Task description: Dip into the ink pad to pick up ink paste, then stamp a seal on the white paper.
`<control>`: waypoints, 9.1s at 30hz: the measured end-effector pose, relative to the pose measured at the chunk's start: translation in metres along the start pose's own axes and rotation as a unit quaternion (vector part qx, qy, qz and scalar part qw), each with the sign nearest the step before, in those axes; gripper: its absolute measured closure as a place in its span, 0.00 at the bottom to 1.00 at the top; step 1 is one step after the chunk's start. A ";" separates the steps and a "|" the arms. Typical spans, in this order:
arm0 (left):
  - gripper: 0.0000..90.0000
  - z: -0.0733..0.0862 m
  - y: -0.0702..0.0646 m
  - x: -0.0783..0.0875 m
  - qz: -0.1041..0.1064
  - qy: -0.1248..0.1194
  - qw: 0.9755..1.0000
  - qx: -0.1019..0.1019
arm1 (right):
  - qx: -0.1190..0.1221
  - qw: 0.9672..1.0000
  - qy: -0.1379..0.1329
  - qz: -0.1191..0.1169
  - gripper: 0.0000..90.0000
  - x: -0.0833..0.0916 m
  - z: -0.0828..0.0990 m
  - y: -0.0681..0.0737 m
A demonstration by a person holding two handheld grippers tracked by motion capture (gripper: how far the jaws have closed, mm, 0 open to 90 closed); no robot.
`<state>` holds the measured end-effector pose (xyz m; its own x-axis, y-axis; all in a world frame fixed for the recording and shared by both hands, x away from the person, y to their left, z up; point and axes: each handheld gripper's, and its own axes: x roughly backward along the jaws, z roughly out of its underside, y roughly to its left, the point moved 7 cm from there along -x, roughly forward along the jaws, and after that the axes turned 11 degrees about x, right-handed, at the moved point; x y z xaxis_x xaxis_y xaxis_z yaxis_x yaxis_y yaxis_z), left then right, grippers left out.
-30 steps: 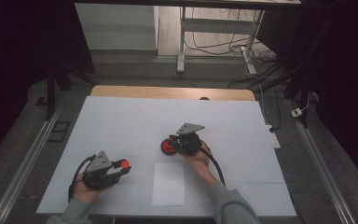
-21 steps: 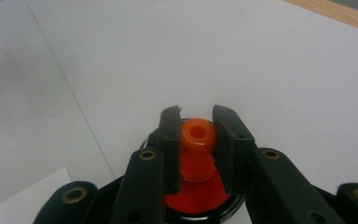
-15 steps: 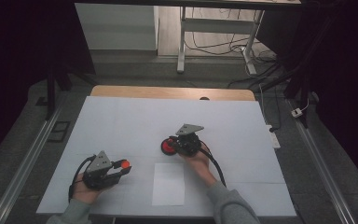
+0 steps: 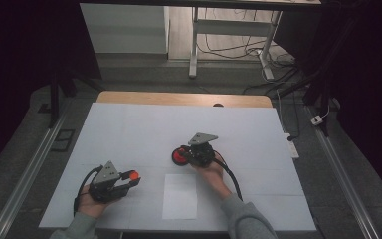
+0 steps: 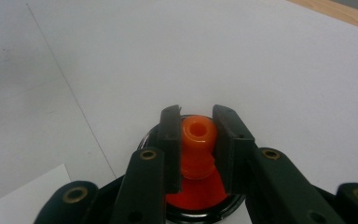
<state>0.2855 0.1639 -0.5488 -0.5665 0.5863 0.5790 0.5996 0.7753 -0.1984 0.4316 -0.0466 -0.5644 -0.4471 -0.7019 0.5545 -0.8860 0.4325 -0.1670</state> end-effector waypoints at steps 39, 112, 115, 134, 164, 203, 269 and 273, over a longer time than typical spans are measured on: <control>0.72 0.000 0.003 0.001 -0.003 -0.004 1.000 0.006 | -0.035 0.995 -0.094 0.015 0.81 0.034 -0.026 -0.013; 0.72 0.000 0.002 0.001 -0.001 -0.001 1.000 0.006 | 0.003 1.000 -0.007 0.008 0.81 0.001 0.003 0.004; 0.72 0.000 0.002 0.001 -0.001 -0.001 1.000 0.006 | 0.006 1.000 -0.007 0.009 0.81 0.001 0.004 0.004; 0.72 0.000 0.002 0.001 -0.003 -0.003 1.000 0.005 | -0.002 1.000 -0.018 0.011 0.81 0.002 0.006 0.004; 0.72 0.000 0.009 0.004 -0.011 -0.009 1.000 0.012 | -0.041 0.997 -0.064 -0.008 0.80 0.028 -0.017 -0.002; 0.72 0.000 0.012 0.004 -0.010 -0.011 1.000 0.016 | -0.048 0.994 -0.101 -0.005 0.80 0.077 -0.017 -0.001; 0.72 -0.001 0.011 0.003 -0.009 -0.008 1.000 0.014 | -0.006 0.992 -0.093 -0.082 0.80 0.088 -0.012 0.064; 0.72 0.000 0.011 0.002 -0.009 -0.006 1.000 0.014 | -0.002 0.992 -0.091 -0.085 0.80 0.087 -0.012 0.067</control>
<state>0.2910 0.1737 -0.5493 -0.5842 0.5753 0.5724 0.5738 0.7916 -0.2100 0.3350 -0.0718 -0.5175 -0.3059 -0.8553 0.4182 -0.9504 0.3005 -0.0806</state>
